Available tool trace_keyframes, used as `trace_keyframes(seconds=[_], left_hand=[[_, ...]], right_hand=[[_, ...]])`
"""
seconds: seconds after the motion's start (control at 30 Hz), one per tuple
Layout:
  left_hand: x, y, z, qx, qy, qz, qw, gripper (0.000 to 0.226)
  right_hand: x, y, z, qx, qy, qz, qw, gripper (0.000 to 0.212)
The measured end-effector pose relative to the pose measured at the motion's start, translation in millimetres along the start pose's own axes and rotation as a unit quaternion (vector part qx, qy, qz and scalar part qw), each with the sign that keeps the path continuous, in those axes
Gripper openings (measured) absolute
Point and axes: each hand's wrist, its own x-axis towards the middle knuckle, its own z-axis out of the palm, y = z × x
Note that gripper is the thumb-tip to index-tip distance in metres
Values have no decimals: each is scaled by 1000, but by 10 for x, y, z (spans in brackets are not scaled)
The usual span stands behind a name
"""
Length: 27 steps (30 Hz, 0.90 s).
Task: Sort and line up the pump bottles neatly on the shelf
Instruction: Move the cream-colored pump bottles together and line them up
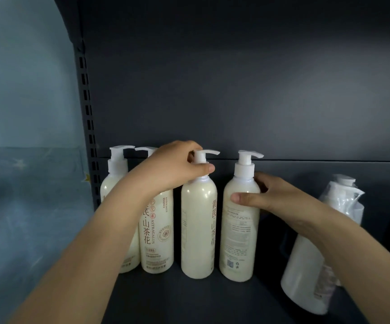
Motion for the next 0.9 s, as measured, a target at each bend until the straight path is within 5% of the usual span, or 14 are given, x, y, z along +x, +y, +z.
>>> trace_keyframes(seconds=[0.27,0.43,0.6,0.73,0.9], left_hand=[[-6,23,23,40,53,-9,998,33],[-18,33,-9,40,39,-10,998,35],[-17,6,-62,43,18,-12,999,28],[-24,5,-75,40,2,-11,999,35],[-41,3,-52,51,8,-5,999,40]], right_hand=[[-20,-39,-28,20,-17,-10,1000,27],[-9,-46,57,-12,11,-22,1000,37],[71,-21,288,-120,123,-13,985,65],[20,-62,336,-64,92,10,994,55],[-70,-198,156,48,27,20,998,15]])
